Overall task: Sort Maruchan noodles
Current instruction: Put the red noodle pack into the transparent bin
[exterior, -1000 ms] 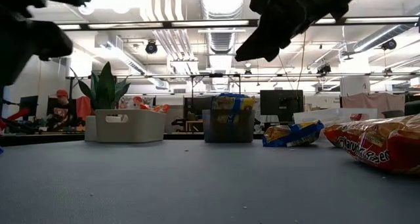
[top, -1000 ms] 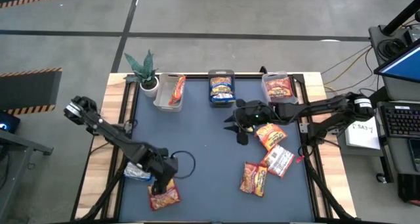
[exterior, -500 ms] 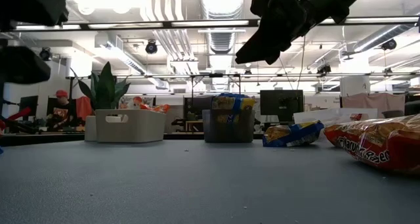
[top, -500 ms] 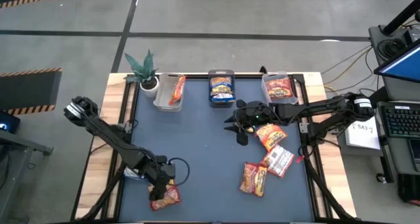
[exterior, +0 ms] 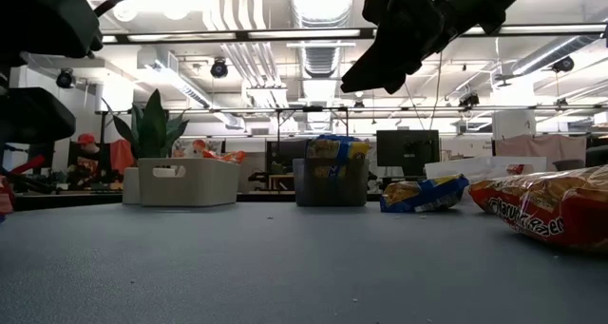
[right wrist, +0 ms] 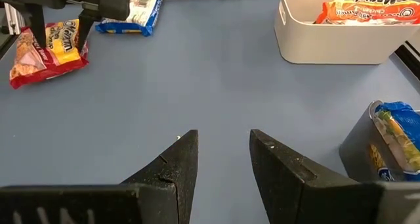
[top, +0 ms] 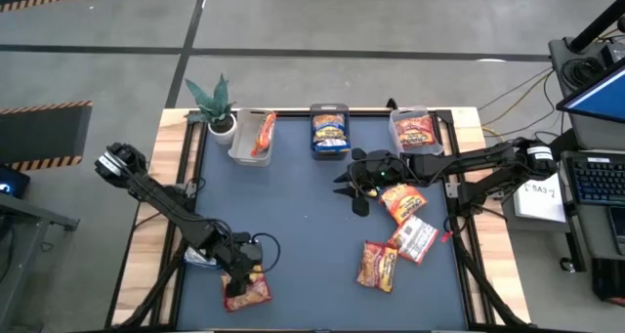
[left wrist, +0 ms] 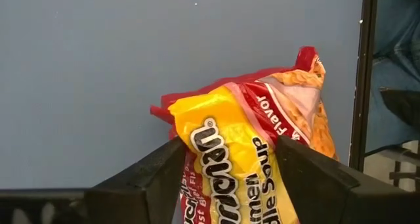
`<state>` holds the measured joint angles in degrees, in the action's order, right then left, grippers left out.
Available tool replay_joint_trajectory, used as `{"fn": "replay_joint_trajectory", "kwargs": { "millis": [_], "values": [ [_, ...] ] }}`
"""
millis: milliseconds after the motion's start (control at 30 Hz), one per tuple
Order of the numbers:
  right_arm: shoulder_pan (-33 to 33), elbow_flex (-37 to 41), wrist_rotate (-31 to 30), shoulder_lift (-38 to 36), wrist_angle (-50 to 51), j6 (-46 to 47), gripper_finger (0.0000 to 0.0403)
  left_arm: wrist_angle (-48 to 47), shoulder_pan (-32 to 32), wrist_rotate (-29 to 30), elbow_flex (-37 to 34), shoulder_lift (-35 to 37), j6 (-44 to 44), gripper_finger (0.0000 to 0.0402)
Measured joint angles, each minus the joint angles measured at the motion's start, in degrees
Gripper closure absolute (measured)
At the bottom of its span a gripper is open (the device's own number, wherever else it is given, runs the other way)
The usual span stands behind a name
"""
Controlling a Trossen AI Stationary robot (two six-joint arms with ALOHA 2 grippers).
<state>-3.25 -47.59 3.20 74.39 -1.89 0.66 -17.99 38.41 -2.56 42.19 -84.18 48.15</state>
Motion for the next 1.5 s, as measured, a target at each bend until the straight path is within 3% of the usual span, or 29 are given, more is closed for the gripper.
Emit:
{"fn": "replay_joint_trajectory", "kwargs": {
  "millis": [367,567,833,1000,1333,1433,1500],
  "values": [
    [0.0,0.0,0.0,0.0,0.0,-0.5,0.0275,-0.2,0.0,0.2,0.2,0.0,-1.0,0.0313],
    [0.0,0.0,0.0,0.0,0.0,-0.6,0.0275,-0.6,0.0,1.7,0.2,0.0,-1.0,0.0358],
    [0.0,0.0,0.0,0.0,0.0,-0.6,0.0275,-0.6,0.0,4.1,0.2,0.0,-1.9,0.0365],
    [0.0,0.0,0.0,0.0,0.0,-0.6,0.0275,-1.1,-1.3,15.2,0.2,-0.1,-3.9,0.0366],
    [0.1,0.0,-0.1,0.1,-0.3,1.3,0.0275,0.0,-11.7,36.1,0.1,-0.1,-11.9,0.0366],
    [0.8,0.0,-0.2,0.3,-0.5,2.8,0.0275,0.0,-14.2,35.2,0.1,0.8,-15.2,0.0366],
    [1.4,0.0,-0.2,0.7,-0.7,3.5,0.0275,0.0,-14.2,30.9,0.1,2.6,-18.6,0.0366]
  ]
}}
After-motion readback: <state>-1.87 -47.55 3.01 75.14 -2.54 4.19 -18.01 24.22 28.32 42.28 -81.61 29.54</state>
